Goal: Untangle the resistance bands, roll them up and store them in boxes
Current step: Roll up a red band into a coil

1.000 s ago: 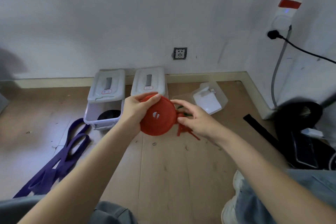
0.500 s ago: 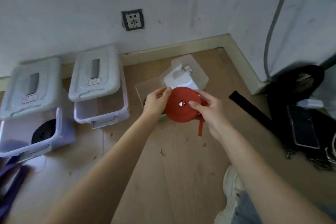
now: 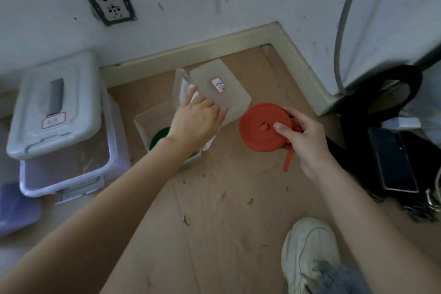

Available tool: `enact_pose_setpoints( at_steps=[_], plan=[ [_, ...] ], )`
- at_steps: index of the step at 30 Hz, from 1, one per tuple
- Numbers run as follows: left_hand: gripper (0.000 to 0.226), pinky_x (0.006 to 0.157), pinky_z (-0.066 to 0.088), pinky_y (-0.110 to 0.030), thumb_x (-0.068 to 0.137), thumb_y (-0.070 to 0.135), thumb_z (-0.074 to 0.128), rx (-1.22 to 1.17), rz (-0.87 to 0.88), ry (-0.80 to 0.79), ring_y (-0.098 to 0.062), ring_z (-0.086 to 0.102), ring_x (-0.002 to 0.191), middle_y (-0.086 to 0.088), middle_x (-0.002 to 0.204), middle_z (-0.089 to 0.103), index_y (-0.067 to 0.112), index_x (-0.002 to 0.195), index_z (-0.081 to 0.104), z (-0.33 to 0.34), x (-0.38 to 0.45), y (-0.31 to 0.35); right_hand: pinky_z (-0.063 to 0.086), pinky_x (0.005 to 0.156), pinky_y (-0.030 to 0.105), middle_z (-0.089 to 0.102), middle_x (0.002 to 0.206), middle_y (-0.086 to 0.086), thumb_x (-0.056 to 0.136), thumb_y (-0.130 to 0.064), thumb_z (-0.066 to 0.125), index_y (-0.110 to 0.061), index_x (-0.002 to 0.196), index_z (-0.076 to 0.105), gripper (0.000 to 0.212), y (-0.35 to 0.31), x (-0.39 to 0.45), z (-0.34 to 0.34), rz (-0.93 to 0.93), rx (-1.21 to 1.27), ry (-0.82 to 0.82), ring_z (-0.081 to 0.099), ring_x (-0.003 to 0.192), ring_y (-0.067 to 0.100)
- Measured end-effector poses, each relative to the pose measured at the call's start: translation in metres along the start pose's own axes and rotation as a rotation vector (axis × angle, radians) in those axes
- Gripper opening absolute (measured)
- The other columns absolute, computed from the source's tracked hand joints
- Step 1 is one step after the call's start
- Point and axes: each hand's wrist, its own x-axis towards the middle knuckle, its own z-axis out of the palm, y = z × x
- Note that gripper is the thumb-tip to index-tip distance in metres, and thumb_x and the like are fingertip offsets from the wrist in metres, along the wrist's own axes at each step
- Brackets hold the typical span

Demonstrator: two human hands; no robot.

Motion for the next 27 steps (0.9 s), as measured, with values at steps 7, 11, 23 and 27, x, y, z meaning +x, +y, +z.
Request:
enact_pose_setpoints(
  at_steps=[7,11,23,27],
  plan=[
    [0.046,0.095,0.034,-0.032,0.101,0.033,0.024,-0.048,-0.176,-0.271,-0.028,0.061,0.098,-0.010,0.105,0.068,0.010,0.102,0.064,-0.009,-0.060,-0.026,0.054,0.088,0.041,0.067,0.102,0.004,0.082,-0.004,0.067,-0.015,0.121,0.061,0.040,0.002,-0.019,0.044,-0.023,-0.018,-0.164,0.063,0.097,0.019],
    [0.034,0.080,0.033,-0.031,0.099,0.022,0.036,-0.446,-0.354,-0.184,-0.032,0.055,0.103,-0.018,0.113,0.061,0.001,0.113,0.058,0.008,-0.030,-0.007,0.051,0.092,0.045,0.067,0.103,0.002,0.082,-0.006,0.068,-0.019,0.120,0.061,0.040,0.007,-0.016,0.043,-0.009,-0.043,-0.142,0.063,0.099,0.019],
    [0.039,0.092,0.050,-0.038,0.088,0.013,0.057,-1.476,-1.258,-0.044,-0.034,0.058,0.111,-0.019,0.122,0.059,-0.003,0.124,0.053,0.057,0.070,0.017,0.056,0.082,0.044,0.064,0.106,0.005,0.083,-0.005,0.067,-0.024,0.117,0.059,0.040,0.030,0.014,0.028,0.104,0.072,0.042,0.063,0.099,0.025],
    [0.040,0.093,0.050,-0.043,0.083,0.013,0.063,-1.463,-1.332,0.025,-0.033,0.060,0.108,-0.022,0.120,0.061,0.000,0.120,0.055,0.058,0.086,0.017,0.058,0.072,0.036,0.064,0.105,0.004,0.083,-0.005,0.066,-0.019,0.121,0.059,0.041,0.034,0.014,0.021,0.108,0.068,0.056,0.064,0.098,0.024]
  ],
)
